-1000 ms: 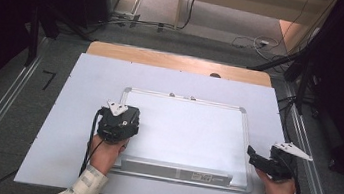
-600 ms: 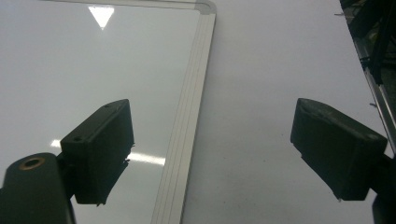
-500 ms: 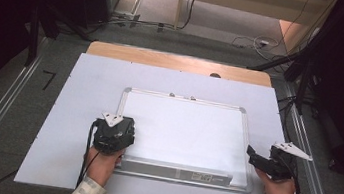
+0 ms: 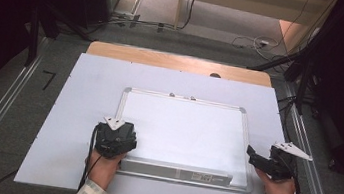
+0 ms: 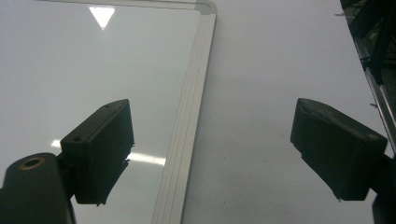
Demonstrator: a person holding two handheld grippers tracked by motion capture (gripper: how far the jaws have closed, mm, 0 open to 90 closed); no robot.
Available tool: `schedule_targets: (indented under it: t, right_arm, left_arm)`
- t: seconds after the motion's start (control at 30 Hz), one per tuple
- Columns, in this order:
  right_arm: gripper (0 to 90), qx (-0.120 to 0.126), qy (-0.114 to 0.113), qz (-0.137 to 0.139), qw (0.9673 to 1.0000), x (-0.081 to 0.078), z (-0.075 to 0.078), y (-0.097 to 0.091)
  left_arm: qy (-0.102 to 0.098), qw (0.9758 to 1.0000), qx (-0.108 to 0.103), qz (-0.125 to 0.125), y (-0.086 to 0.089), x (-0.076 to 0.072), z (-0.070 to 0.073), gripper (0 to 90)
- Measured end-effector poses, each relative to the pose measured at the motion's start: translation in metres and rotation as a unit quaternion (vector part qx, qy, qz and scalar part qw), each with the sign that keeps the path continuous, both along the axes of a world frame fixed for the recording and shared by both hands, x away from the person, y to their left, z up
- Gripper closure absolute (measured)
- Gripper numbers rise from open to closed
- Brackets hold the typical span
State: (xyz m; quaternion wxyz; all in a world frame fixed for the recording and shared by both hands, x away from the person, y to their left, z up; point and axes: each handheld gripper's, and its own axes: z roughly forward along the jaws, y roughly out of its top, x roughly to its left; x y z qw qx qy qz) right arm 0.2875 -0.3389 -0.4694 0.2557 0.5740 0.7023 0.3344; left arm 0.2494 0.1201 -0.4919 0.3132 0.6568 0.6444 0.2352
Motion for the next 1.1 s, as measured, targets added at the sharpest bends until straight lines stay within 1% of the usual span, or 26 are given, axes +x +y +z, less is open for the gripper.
schedule_targets:
  t: [0.07, 0.2, 0.33, 0.4, 0.57, 0.63, 0.67, 0.77, 0.9, 0.93, 1.07, 1.1]
  right_arm:
    - [11.9, 0.001, 0.0, 0.0, 1.0, 0.0, 0.0, 0.0]
    - [11.9, 0.0, -0.001, 0.0, 1.0, 0.0, 0.0, 0.0]
    - [11.9, 0.001, 0.0, -0.001, 1.0, -0.001, 0.0, -0.001]
    - [11.9, 0.001, -0.001, 0.0, 1.0, -0.001, 0.001, -0.001]
    - [11.9, 0.002, -0.003, -0.001, 1.0, -0.001, 0.001, -0.002]
    - [11.9, 0.002, -0.002, -0.001, 1.0, -0.001, 0.001, -0.002]
    - [11.9, 0.002, -0.003, -0.001, 1.0, -0.001, 0.001, -0.002]
    - [11.9, 0.002, -0.003, -0.002, 1.0, -0.002, 0.001, -0.003]
    - [11.9, 0.002, -0.002, -0.004, 1.0, -0.002, 0.001, -0.003]
    - [11.9, 0.002, -0.003, -0.004, 1.0, -0.002, 0.001, -0.003]
    - [11.9, 0.002, -0.003, -0.006, 1.0, -0.002, 0.001, -0.004]
    - [11.9, 0.002, -0.003, -0.006, 1.0, -0.002, 0.001, -0.005]
  left_arm:
    - [-0.003, 1.0, -0.005, 0.001, 0.002, -0.001, 0.002, 25.5]
    - [-0.018, 0.9998, -0.012, 0.0, 0.009, -0.006, 0.011, 23.1]
    - [-0.03, 0.9994, -0.013, 0.012, 0.018, -0.009, 0.016, 22.0]
    - [-0.029, 0.9993, -0.019, 0.018, 0.026, -0.01, 0.017, 21.3]
    - [-0.041, 0.9982, -0.023, 0.036, 0.045, -0.014, 0.023, 20.7]
    - [-0.046, 0.9978, -0.016, 0.046, 0.053, -0.016, 0.024, 20.6]
    - [-0.048, 0.9974, -0.016, 0.05, 0.058, -0.017, 0.025, 20.6]
    - [-0.05, 0.9964, -0.016, 0.067, 0.073, -0.019, 0.025, 20.6]
    - [-0.046, 0.9949, -0.016, 0.088, 0.094, -0.021, 0.023, 20.6]
    - [-0.046, 0.9945, -0.017, 0.092, 0.099, -0.022, 0.023, 20.6]
    - [-0.043, 0.9937, -0.007, 0.103, 0.118, -0.029, 0.021, 20.6]
    - [-0.043, 0.9935, -0.007, 0.106, 0.122, -0.032, 0.021, 20.6]
